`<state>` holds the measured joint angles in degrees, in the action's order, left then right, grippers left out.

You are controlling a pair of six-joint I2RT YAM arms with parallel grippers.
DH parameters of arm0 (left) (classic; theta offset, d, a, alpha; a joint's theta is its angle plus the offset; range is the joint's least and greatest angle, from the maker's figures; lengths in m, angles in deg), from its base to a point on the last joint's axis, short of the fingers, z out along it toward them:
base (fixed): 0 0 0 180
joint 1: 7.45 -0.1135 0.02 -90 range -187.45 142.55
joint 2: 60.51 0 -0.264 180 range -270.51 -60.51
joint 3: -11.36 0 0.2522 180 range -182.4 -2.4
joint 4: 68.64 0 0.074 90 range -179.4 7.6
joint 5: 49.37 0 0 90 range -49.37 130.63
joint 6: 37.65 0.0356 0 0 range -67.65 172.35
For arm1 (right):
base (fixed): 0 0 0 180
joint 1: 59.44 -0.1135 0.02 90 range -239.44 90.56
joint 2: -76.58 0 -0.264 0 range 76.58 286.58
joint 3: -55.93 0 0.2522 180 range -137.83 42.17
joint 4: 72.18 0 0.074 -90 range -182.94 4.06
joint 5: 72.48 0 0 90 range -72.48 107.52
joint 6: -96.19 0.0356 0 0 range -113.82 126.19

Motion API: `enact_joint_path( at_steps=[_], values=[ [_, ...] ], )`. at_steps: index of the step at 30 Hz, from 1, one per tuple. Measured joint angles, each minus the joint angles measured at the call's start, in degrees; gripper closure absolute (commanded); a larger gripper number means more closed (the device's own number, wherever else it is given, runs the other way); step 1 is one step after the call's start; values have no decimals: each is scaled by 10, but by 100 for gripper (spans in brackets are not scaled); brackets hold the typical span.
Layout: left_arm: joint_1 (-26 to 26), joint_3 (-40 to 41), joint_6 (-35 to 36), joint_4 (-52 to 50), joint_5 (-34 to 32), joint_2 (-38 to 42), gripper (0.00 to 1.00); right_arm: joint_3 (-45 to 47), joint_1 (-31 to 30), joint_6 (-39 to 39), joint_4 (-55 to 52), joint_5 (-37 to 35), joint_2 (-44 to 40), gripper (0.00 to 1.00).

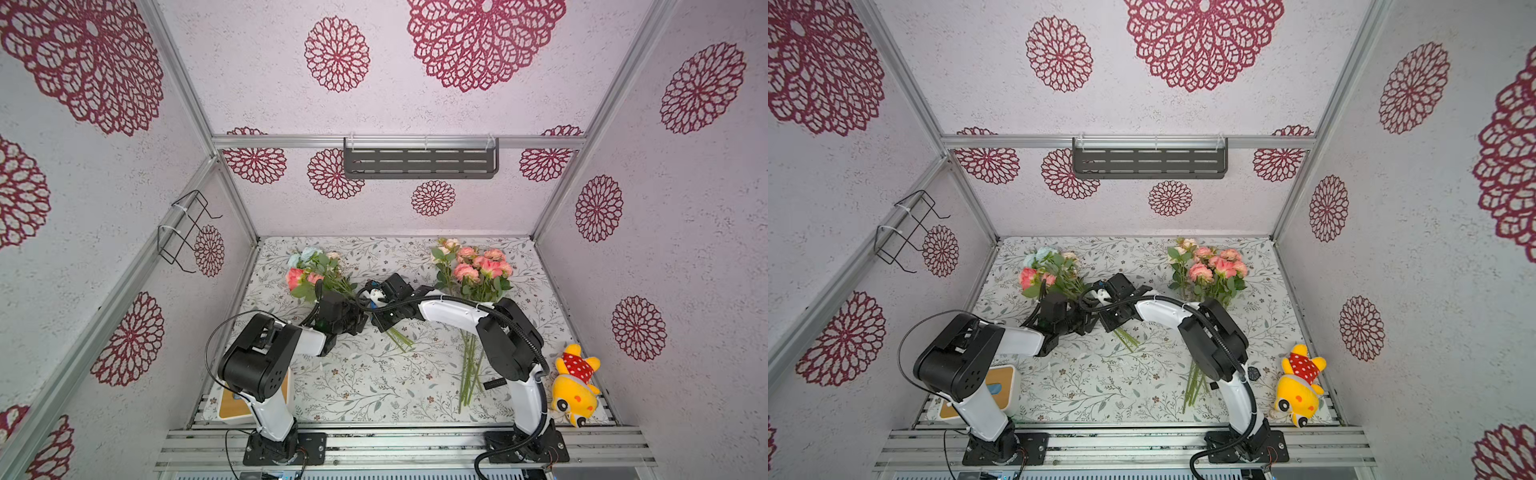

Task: Wrap bouquets with tape
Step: Pick up the unwrapped bouquet from the center of the board, then wrap the tape around the bouquet.

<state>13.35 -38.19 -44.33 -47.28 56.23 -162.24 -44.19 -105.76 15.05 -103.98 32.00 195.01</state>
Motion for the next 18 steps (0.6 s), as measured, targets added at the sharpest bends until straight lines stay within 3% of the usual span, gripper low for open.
enact_joint_path(
  at_steps=[14,18],
  values=[
    [3,-26,2,12,3,-26,70,0,0,3,2,8,0,100],
    [3,-27,6,23,3,-41,93,2,0,4,2,8,0,100]
  ],
)
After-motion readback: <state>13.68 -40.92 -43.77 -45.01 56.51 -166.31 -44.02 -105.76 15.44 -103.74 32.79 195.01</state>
